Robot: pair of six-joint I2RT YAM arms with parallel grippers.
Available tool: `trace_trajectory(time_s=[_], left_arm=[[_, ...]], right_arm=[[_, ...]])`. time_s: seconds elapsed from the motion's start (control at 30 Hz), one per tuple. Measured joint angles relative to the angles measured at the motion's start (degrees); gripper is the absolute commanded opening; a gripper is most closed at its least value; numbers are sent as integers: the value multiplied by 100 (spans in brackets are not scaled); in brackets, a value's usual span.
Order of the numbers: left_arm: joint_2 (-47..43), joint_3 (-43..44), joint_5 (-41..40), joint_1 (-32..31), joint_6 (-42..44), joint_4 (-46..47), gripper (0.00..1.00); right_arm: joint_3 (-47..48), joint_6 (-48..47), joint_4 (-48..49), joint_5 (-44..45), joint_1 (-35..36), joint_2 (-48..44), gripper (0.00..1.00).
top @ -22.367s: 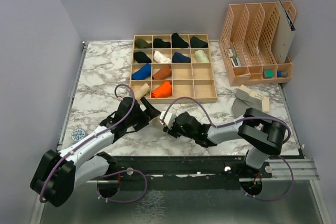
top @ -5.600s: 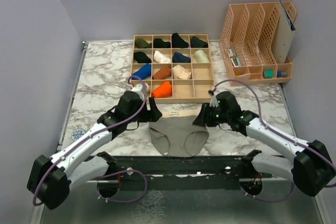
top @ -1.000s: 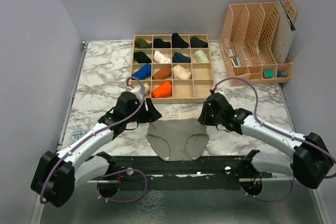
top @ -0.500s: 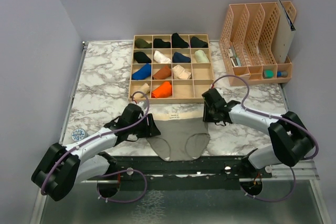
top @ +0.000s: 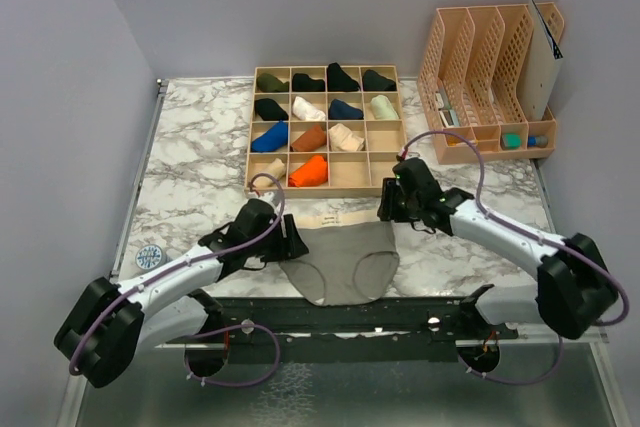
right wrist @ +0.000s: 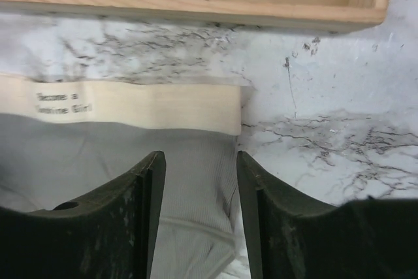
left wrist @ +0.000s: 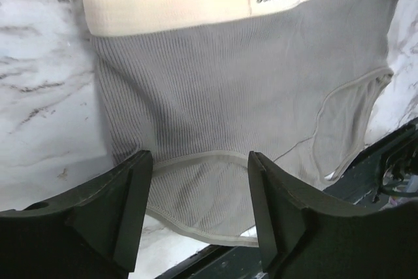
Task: Roll the underwear
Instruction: Fold the underwear at the center of the board.
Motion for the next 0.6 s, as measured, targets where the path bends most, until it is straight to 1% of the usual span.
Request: trace_trajectory(time_s=[0.1,0.2,0.43,0.6], left_arm=[[-127,168,-83,0,-9,-142,69],[-186,409,-101,0,-9,-179,72],[-197,516,-96,0,-13,-260,73],[-299,516,-98,0,-26,-345,73]], right_arm=[[0,-31,-83,-22,0,-636,55],[-162,70,-107,-35,-11,-953,55],[-1237,533,-122,-417,-46,-999,56],[-1357,662,63,-697,-46,-883,55]])
